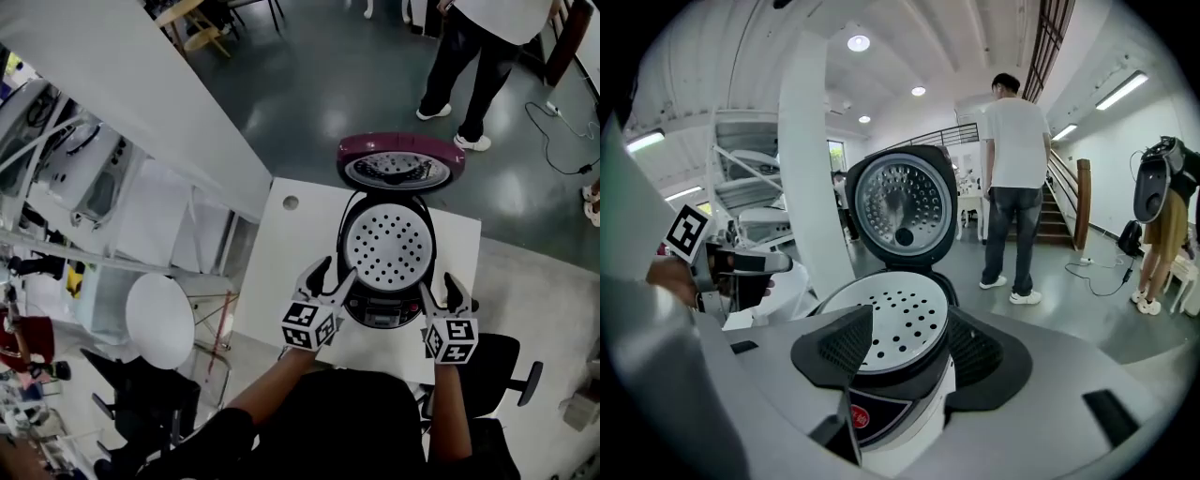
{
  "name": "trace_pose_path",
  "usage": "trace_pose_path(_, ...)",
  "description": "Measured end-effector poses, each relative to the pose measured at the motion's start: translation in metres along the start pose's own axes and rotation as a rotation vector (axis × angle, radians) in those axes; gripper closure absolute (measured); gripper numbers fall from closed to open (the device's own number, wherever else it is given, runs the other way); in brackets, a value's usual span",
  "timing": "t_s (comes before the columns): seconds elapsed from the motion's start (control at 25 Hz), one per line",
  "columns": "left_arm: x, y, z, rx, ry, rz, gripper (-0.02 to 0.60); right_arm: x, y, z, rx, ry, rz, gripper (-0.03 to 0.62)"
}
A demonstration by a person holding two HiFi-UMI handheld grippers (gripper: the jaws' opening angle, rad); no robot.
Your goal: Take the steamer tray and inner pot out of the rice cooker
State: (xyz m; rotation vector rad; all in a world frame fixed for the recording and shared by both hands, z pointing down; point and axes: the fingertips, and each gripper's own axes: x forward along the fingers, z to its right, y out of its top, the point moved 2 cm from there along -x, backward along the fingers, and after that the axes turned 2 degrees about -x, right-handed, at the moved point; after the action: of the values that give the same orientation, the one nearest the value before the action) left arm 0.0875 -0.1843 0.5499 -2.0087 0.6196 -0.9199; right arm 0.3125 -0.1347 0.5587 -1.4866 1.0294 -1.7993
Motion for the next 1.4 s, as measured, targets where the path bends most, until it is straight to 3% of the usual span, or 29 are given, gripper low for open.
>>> trace_pose_path(0.24, 0.043, -0.008, -0.016, 0.014, 0.025, -0.050, 0.344, 0.038, 0.006, 0.024, -0.036, 0.006, -0.029, 0.370)
trace_pose_path(0.44, 0.068, -0.014, -0.028, 0.086, 0.057, -0.138, 0.345, 0.068, 0.002, 0.027, -0.039, 0.078, -0.104, 0.370)
trace_pose_path(0.8, 0.101, -0.031, -0.045, 0.231, 0.079, -0.303, 0.344, 0.109, -0.020, 0.033, -0.112, 0.084, -0.283, 0.370)
trace_pose_path(1.0, 0.111, -0.040, -0.052, 0.274, 0.103, -0.361, 0.345, 0.119, -0.028, 0.036, -0.199, 0.055, -0.324, 0.370)
trace_pose_path(1.16, 0.115, -0.050, -0.058, 0.358, 0.139, -0.424, 0.345, 0.124, -0.034, 0.039, -0.300, 0.031, -0.343, 0.370)
trace_pose_path(1.4, 0.114, -0.050, -0.059, 0.385, 0.191, -0.415, 0.345, 0.125, -0.033, 0.042, -0.312, 0.033, -0.316, 0.385)
